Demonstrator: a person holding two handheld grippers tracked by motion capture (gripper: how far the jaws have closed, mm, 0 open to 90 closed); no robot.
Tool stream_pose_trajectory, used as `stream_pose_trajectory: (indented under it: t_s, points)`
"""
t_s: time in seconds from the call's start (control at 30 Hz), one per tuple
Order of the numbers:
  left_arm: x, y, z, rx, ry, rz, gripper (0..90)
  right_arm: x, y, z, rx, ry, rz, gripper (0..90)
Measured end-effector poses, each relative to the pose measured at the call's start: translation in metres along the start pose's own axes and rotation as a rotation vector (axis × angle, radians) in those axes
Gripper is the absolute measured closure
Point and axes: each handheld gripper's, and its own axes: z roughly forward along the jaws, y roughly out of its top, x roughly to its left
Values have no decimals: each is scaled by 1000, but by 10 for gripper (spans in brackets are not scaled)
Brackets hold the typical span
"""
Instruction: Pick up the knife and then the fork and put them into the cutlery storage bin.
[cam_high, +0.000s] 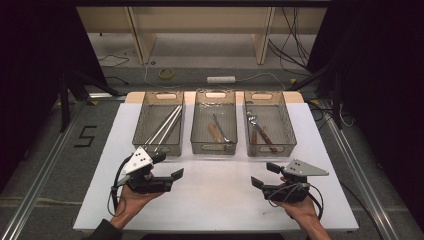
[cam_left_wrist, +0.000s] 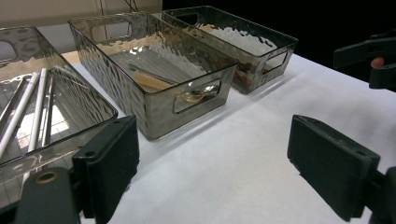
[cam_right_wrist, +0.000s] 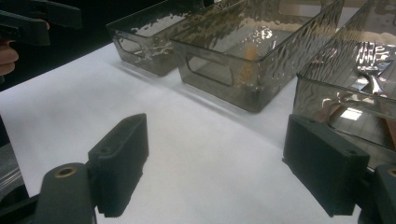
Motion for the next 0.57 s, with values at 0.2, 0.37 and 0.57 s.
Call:
stream_pose_trajectory:
  t_s: [0.2, 0.37, 0.57]
  points:
    - [0, 0, 0, -1, 1, 0, 164, 0, 0, 0, 0, -2, 0, 231]
    - [0, 0, 0, -2, 1, 0, 164, 0, 0, 1, 2, -3, -4, 231]
    - [0, 0, 0, -1, 1, 0, 164, 0, 0, 1, 1, -3, -6, 230]
